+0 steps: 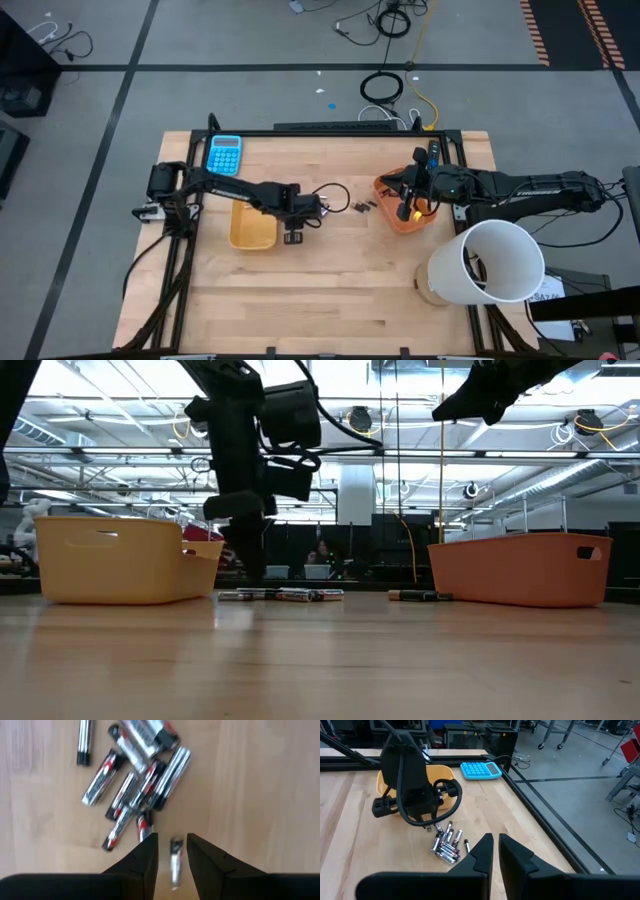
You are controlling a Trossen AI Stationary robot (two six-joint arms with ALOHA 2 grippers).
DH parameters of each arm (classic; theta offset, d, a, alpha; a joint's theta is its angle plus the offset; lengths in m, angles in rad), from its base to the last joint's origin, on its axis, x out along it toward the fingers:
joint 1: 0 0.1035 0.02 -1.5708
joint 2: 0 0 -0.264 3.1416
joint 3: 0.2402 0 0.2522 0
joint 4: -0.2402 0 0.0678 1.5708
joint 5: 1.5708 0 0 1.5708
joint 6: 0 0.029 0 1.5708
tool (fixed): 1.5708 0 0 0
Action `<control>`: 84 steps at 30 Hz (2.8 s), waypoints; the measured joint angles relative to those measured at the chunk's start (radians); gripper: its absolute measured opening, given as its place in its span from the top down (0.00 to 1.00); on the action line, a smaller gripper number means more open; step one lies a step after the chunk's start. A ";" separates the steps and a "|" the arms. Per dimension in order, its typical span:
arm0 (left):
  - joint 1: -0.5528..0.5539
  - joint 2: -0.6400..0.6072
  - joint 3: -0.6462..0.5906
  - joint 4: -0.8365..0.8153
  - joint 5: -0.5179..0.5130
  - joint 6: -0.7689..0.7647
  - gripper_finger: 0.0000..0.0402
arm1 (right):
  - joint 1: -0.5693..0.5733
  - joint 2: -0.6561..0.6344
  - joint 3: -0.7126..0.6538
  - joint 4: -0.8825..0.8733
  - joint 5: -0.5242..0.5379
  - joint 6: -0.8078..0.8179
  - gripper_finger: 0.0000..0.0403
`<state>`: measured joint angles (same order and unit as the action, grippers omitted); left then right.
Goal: Sort batteries
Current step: Put the silver battery into the yellow bin
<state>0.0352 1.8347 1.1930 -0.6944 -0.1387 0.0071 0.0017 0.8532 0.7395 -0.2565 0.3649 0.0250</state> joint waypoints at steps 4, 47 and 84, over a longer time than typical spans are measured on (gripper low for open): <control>0.013 0.000 -0.003 -0.003 -0.001 -0.001 0.72 | 0.000 0.000 0.000 0.000 0.000 0.002 0.95; 0.037 0.003 0.034 -0.041 -0.004 0.006 0.79 | 0.000 0.000 0.000 0.000 0.000 0.004 0.95; 0.012 0.161 0.224 -0.141 -0.015 0.154 0.61 | 0.000 0.000 0.000 -0.002 0.000 -0.003 0.95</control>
<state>0.0471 1.9961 1.4174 -0.8356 -0.1538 0.1615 0.0021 0.8532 0.7395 -0.2584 0.3649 0.0223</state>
